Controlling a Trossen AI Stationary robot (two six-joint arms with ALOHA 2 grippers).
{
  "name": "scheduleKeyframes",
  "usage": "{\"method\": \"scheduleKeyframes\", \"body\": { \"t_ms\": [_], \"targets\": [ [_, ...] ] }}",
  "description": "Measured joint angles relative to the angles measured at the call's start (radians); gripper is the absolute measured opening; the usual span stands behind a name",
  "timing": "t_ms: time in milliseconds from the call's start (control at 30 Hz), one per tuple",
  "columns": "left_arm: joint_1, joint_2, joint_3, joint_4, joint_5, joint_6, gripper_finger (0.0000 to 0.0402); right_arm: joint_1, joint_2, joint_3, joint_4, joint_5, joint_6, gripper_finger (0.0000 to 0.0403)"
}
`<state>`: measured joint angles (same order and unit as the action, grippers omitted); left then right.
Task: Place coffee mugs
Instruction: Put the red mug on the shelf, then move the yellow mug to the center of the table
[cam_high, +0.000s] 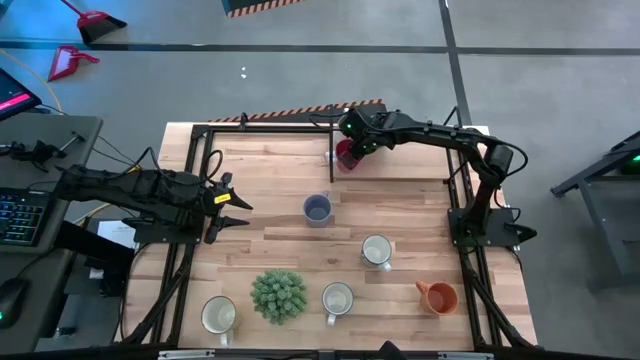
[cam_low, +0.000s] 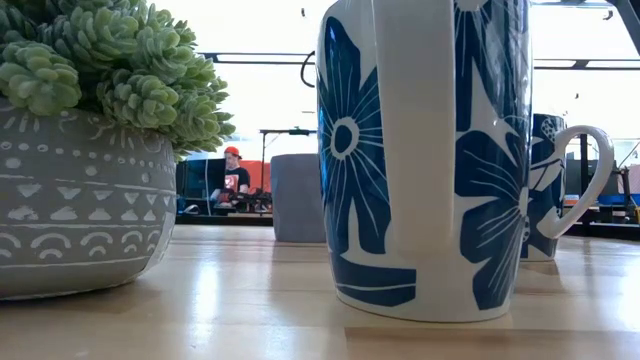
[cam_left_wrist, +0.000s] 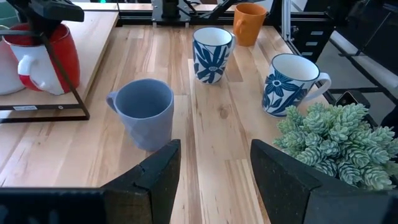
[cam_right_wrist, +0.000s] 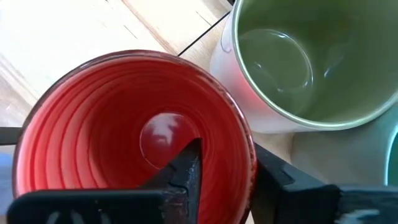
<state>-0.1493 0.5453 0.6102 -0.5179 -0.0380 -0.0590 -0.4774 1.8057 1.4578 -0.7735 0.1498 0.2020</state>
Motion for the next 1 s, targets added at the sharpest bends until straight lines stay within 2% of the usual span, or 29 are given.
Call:
{"method": "scheduleKeyframes", "body": {
  "t_ms": [267, 533, 700, 833, 1000],
  "targets": [
    [0.0, 0.0, 0.0, 0.0, 0.0, 0.0, 0.0184, 0.0, 0.0, 0.013, -0.008, -0.047, 0.003, 0.0128],
    [0.0, 0.0, 0.0, -0.001, 0.0, -0.008, 0.0184, 0.0, -0.001, 0.13, -0.066, -0.034, -0.006, 0.0152],
    [0.0, 0.0, 0.0, 0.0, 0.0, -0.008, 0.0184, 0.002, -0.001, 0.226, -0.211, -0.035, -0.001, 0.0154],
    [0.0, 0.0, 0.0, 0.0, 0.0, -0.008, 0.0184, 0.012, -0.001, 0.337, -0.363, -0.076, 0.021, 0.0154],
    [0.0, 0.0, 0.0, 0.0, 0.001, -0.019, 0.0184, 0.068, -0.002, 0.484, -0.591, -0.112, 0.003, 0.0154]
  ]
}}
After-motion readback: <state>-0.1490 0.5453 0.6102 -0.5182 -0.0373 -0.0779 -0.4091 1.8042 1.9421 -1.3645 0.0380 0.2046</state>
